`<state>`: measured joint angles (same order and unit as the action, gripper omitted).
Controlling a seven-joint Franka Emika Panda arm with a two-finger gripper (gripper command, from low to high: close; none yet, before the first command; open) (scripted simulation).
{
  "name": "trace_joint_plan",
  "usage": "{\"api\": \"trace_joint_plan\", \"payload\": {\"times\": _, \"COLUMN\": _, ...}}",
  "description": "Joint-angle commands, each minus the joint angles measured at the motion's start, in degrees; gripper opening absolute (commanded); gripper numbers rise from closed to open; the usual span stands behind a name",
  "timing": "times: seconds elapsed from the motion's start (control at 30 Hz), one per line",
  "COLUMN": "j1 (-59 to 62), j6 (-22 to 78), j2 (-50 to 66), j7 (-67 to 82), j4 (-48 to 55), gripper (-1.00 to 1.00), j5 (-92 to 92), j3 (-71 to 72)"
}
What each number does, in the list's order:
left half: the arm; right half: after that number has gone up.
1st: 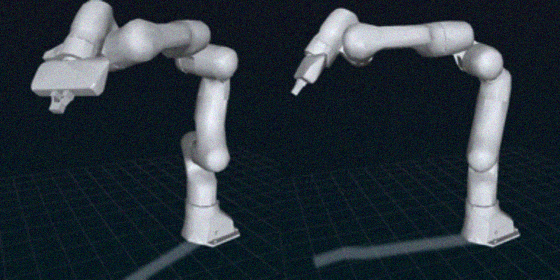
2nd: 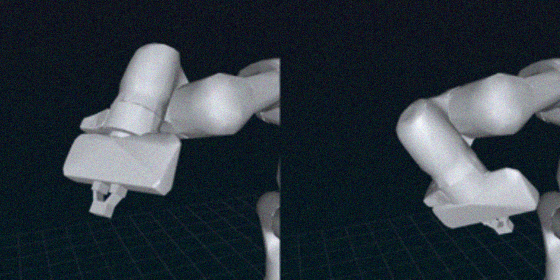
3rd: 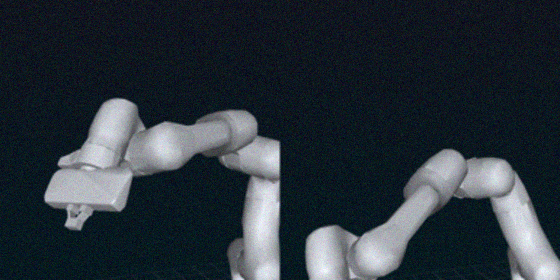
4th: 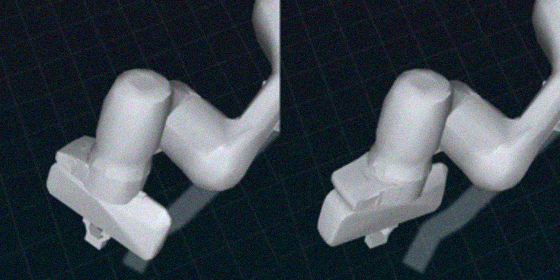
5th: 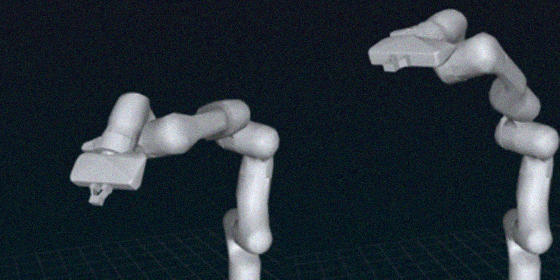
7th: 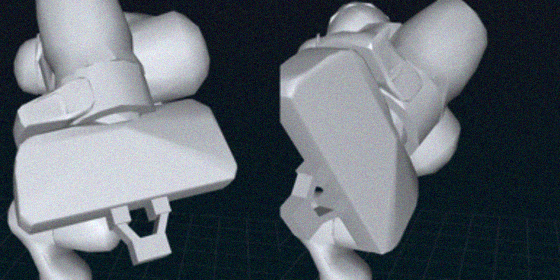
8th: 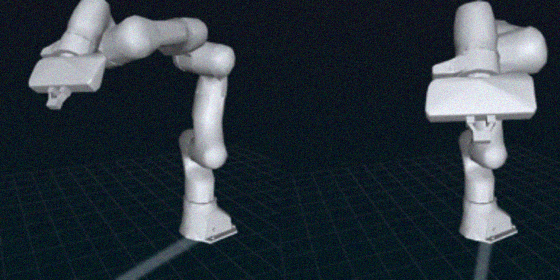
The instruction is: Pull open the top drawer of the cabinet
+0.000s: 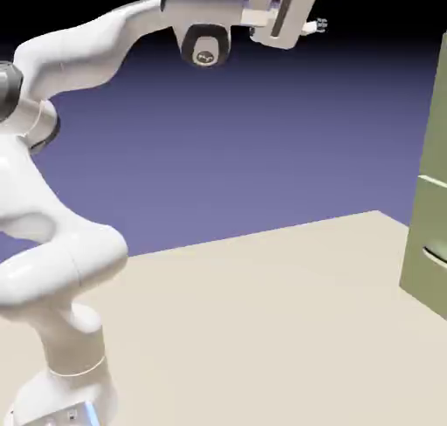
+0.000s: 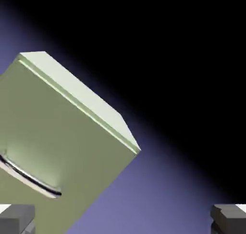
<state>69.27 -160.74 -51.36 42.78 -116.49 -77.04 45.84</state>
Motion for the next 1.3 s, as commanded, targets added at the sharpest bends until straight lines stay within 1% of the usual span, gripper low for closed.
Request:
{"api": "trace_joint_plan", "payload": {"times": 0.0, "j1": 2.0, "j6": 0.4, "j2": -0.5, "j7": 2.5, "j4": 1.3, "gripper": 0.00, "j5": -2.3, "j3": 1.3}}
{"api": "trace_joint_plan", "payload": {"times": 1.03, "j1": 65.2, "j6": 12.4, "j2": -17.4, "j7": 79.4, "j4": 41.5, "gripper": 0.00, "j5": -71.8, "j3": 42.7}}
{"api": "trace_joint_plan", "payload": {"times": 1.07, "j1": 65.2, "j6": 12.4, "j2": -17.4, "j7": 79.4, "j4": 41.5, "gripper": 0.00, "j5": -71.8, "j3": 42.7}}
{"api": "trace_joint_plan", "payload": {"times": 1.27, "j1": 73.1, "j6": 8.5, "j2": -20.5, "j7": 72.6, "j4": 53.9, "gripper": 0.00, "j5": -69.7, "j3": 43.0}}
